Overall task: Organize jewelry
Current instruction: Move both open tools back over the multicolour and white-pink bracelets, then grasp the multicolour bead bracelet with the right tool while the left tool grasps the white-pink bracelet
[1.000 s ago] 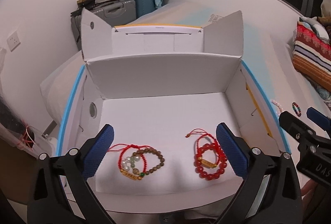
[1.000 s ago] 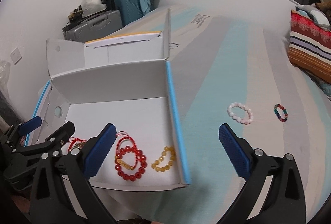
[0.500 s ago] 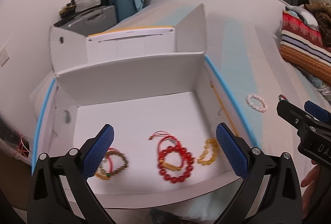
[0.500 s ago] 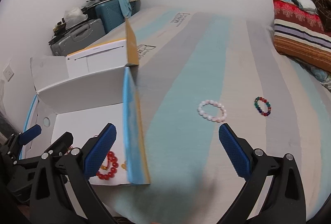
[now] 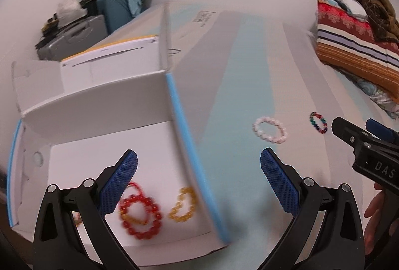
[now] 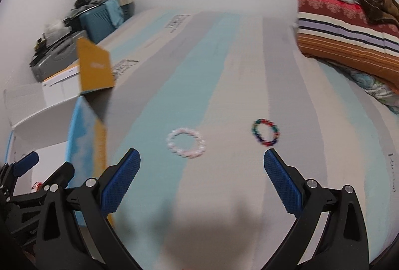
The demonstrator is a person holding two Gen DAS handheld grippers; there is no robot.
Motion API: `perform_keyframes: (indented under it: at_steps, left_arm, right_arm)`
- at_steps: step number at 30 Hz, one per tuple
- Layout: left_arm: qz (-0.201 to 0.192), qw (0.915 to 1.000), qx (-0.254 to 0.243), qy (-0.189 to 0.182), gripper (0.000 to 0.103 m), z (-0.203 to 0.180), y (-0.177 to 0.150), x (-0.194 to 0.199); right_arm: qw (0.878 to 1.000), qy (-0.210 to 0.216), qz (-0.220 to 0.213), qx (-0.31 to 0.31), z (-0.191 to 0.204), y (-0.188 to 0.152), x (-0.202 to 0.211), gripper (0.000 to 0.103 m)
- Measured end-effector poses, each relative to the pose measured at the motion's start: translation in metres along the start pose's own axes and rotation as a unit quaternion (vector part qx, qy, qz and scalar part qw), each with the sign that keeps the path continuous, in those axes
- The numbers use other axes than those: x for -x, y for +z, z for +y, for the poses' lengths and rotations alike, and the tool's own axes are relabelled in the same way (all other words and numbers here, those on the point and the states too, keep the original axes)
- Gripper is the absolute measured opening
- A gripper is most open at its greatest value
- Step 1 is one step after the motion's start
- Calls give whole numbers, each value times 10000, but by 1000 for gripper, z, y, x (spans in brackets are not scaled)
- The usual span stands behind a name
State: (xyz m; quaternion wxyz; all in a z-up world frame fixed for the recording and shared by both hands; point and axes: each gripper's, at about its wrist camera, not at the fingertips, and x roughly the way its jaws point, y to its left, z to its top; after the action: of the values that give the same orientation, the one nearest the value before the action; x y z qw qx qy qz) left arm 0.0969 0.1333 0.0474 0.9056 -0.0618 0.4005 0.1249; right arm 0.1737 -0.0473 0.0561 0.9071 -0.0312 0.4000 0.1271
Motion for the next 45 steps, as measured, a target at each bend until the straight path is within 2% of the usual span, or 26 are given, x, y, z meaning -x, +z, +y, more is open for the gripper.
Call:
perform_keyframes:
  at_steps: [3, 11, 20, 25, 29, 37, 39, 42, 43, 45]
  left_arm:
    - [52, 9999, -112, -57, 97, -20, 5, -12]
    - [128, 9992, -363, -135, 97, -67, 15, -48]
    - [411, 9972, -589, -222, 97, -110, 14, -120]
    - [527, 9966, -534, -340, 97, -124, 17, -157]
    - [570, 9963, -583, -279, 97, -130, 17, -181]
    - [599, 9959, -654, -152, 97, -134, 20, -207]
    - [607, 9960, -644, -138, 98, -134, 20, -211]
    - [597, 9962, -610, -175, 96, -133, 20, -213]
    - [612, 9961, -593, -210, 91, -132, 20, -213]
    - [653, 9958, -583, -276, 84, -132, 20, -212]
  right_arm:
    - [9996, -146, -76, -237, -24, 3, -8, 95]
    - [9980, -185, 148, -586, -75, 3, -49, 96]
    - [9960, -306, 342, -761, -115, -5, -107, 95]
    - [9948, -381, 538, -776, -128, -2, -138, 96]
    - [9948, -347, 663, -693, -130, 4, -159, 95]
    - [9925, -240, 866, -830, -137, 0, -187, 95]
    - [9918, -172, 876, -909, -137, -2, -191, 90]
    - [9918, -284, 876, -885, -135, -4, -193, 82]
    - [9919, -315, 874, -868, -134, -5, -194, 80]
    - [9923, -384, 858, -808, -131, -6, -192, 69]
